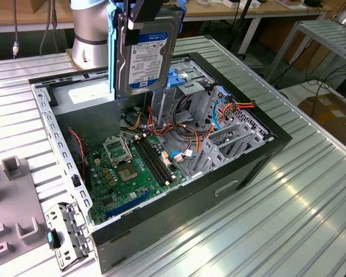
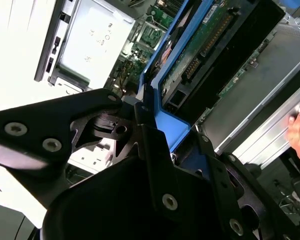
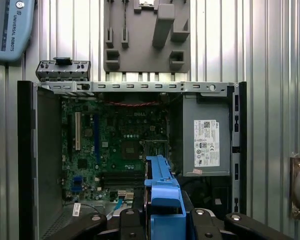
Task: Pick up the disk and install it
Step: 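Insert the disk into the insertion slot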
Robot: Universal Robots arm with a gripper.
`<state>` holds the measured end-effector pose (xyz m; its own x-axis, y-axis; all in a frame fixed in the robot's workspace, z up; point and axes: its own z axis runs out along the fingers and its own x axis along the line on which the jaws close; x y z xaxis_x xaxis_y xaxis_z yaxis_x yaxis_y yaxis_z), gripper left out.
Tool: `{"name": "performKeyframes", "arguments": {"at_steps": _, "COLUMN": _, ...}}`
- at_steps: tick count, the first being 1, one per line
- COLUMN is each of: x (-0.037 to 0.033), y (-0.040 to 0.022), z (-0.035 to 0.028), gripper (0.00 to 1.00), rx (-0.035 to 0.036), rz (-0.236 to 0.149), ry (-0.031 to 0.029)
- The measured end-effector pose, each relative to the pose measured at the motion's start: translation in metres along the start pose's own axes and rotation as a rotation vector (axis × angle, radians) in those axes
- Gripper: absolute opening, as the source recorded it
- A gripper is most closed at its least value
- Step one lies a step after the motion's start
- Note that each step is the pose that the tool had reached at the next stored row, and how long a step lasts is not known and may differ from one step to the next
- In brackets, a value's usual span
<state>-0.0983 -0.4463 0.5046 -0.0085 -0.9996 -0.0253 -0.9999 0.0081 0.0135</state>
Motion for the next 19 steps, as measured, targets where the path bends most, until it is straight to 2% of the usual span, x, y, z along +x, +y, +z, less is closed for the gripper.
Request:
{"name": "performKeyframes", "arguments": {"at_steps": 9, "x": 0.0003, "y": -0.0127, "z": -0.0002, "gripper": 0.37, "rx": 0.0001, "rz": 0.000, "ry": 0.0006}}
{"name": "performKeyframes", "arguments": {"at_steps": 19, "x": 0.0015, "y": -0.0135, "z": -0.0002, "gripper": 0.37, "rx": 0.0000, "rz": 0.000, "ry": 0.0007}}
